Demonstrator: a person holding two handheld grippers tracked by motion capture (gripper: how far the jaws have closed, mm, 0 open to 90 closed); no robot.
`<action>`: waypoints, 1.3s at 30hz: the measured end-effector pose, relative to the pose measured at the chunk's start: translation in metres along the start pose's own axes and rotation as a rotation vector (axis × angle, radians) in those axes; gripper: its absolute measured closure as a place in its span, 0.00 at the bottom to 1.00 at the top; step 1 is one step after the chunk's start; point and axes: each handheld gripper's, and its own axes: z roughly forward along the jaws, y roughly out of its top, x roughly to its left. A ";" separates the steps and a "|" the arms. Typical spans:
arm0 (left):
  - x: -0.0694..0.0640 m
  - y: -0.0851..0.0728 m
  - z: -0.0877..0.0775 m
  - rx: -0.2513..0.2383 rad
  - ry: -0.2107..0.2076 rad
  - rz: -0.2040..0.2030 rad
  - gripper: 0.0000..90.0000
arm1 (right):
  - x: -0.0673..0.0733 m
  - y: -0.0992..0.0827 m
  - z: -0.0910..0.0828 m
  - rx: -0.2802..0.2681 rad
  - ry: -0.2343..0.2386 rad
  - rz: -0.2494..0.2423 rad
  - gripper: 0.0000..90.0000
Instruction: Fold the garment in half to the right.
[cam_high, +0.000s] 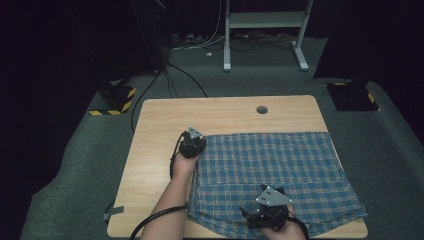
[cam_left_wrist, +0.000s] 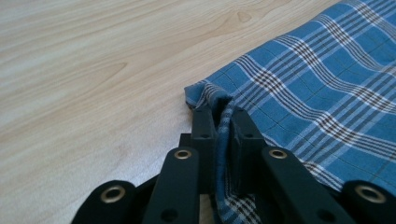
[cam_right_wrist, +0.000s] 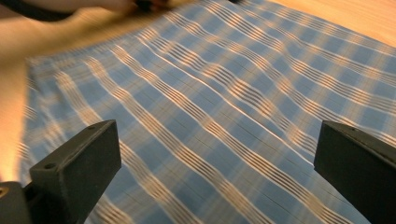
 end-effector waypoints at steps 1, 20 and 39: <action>-0.001 -0.001 -0.001 0.002 0.002 0.007 0.91 | 0.004 0.001 0.001 -0.006 0.012 0.000 0.01; -0.002 -0.006 -0.007 0.001 -0.008 0.001 0.89 | 0.073 0.018 0.046 0.070 0.139 -0.042 0.14; -0.002 -0.006 -0.007 0.001 -0.014 -0.013 0.89 | 0.096 0.005 0.070 0.126 0.148 -0.060 0.19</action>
